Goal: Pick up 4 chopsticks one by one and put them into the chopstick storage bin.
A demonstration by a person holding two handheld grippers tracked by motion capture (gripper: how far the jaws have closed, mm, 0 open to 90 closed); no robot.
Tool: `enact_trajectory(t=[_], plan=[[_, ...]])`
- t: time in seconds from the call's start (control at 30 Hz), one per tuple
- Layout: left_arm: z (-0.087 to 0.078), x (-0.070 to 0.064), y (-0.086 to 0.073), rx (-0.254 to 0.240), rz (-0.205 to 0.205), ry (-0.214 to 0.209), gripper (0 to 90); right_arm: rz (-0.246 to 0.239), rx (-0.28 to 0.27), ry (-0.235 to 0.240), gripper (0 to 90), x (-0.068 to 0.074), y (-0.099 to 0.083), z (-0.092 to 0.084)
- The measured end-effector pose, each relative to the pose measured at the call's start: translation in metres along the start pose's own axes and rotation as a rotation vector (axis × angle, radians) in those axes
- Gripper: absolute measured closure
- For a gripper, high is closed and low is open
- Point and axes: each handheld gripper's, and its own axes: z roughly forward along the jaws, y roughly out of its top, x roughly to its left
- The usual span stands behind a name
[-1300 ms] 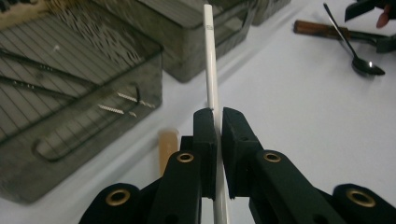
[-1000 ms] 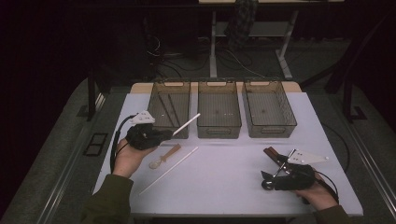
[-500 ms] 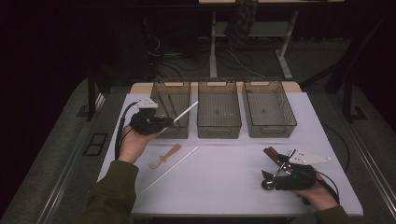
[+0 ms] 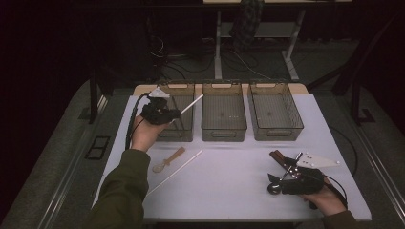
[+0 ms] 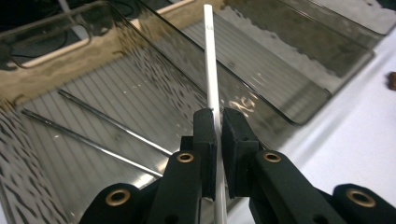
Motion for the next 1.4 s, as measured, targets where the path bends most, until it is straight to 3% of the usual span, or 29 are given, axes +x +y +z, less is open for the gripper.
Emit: enact_trajectory(t=[0.27,0.5,0.67,0.8,1.1,1.4], plan=[[0.016,0.016,0.015,-0.004,-0.027,0.036,84.2,0.002,-0.003,0.005,11.5,0.0,0.0,0.0],[0.028,0.028,0.018,0.015,-0.048,0.082,84.2,0.008,-0.005,0.007,11.5,0.0,-0.001,0.0],[0.034,0.039,0.017,0.008,-0.086,0.111,84.2,0.014,-0.006,0.008,11.6,-0.001,-0.001,0.0],[0.041,0.047,0.017,0.046,-0.106,0.134,84.1,0.016,-0.009,0.013,11.5,0.0,-0.001,0.0],[0.055,0.052,0.022,0.045,-0.139,0.144,84.1,0.017,-0.011,0.017,11.5,0.0,-0.001,0.0],[0.069,0.053,0.018,0.099,-0.148,0.161,84.0,0.018,-0.012,0.021,11.5,-0.001,-0.001,0.0]])
